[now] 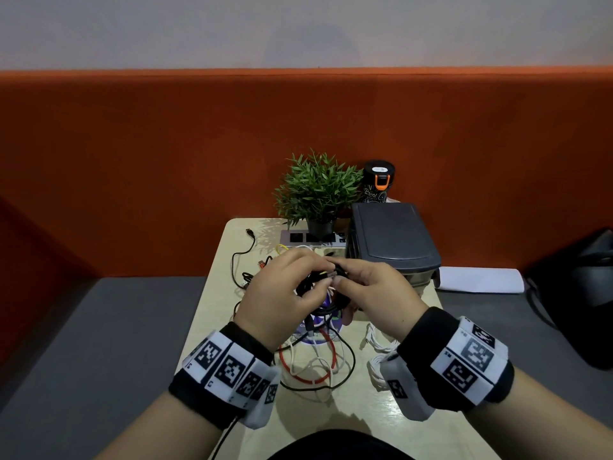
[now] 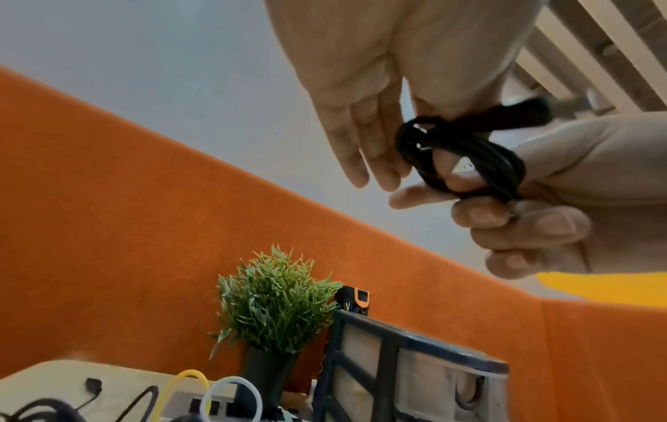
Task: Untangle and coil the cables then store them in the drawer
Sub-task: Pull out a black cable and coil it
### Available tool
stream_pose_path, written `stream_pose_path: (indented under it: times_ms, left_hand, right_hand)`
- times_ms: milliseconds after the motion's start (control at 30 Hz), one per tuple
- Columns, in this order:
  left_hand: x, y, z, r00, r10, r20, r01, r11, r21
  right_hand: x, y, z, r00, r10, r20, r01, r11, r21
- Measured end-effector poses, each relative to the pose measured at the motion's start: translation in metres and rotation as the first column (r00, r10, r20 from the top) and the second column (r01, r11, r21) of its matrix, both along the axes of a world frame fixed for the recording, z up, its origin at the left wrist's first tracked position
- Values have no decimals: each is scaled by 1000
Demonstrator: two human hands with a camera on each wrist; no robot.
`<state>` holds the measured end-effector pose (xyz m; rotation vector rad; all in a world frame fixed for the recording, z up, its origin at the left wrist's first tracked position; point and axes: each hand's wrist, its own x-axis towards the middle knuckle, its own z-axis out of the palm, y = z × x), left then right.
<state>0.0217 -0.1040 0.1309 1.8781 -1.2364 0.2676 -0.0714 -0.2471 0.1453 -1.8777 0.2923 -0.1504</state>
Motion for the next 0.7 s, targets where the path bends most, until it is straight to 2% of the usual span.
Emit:
stream_pose_path:
  times_ms: [100,167,233,300,400,500,600,700]
  left_hand:
    - [2,-1,-4,984,50,173,-55,998,25]
    - [6,-1,-9,945,53,322,-72,996,47]
    - [9,0,-12,920,52,389,-78,996,52]
    - [9,0,-12,935,48,350,-69,996,47]
    - [4,-1,-6,990,32,139,-41,997,62]
    - [5,0,-8,999,18,-47,-16,999,49]
    - [8,2,-15,997,6,-77,-4,1000,16]
    - [9,2,-16,1000,-16,-25,17,999,27]
  right_hand:
    - [1,1,1,1000,7,9,-7,999,-53]
    - [2,1,0,1000,18,-1,-18,997,-76]
    - [3,1,-1,1000,22,-10,-22,999,-44]
    - [5,1,-4,1000,4,-22,-3,999,45]
    - [8,-1,-9,997,-46,-54,52,992,114]
    - [8,-5,-13,997,-46,-61,54,989,136]
    - [6,-9,-13,998,-29,-57,38,984,173]
    - [4,-10,-14,999,-16,-44,24,983,181]
